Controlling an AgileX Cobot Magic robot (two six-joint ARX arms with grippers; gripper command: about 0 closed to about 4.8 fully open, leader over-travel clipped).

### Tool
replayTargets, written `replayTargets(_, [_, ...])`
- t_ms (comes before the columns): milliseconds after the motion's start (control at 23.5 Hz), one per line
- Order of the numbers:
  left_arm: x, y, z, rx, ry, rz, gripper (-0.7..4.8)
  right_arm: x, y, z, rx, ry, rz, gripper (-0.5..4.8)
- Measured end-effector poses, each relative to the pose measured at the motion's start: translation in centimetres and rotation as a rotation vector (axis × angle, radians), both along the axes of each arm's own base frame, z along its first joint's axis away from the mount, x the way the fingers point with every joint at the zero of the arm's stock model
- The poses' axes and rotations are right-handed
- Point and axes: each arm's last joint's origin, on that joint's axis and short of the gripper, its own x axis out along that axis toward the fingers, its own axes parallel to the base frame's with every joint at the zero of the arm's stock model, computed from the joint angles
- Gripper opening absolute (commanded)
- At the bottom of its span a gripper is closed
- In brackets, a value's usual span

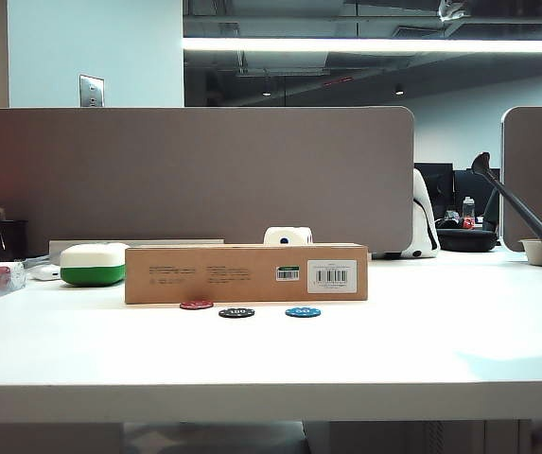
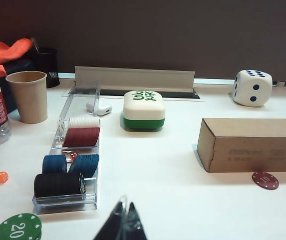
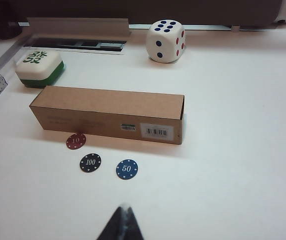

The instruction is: Push the chip with the lowest value in the row forward next to the rectangular box.

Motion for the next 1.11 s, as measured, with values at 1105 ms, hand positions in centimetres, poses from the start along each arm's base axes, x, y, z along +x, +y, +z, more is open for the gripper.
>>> replayTargets(1105, [0.0,0.0,0.0,0.000,0.000,0.001,-0.05,-1.9,-11.0,-13.0,0.050,-0.064,-0.387,-0.05])
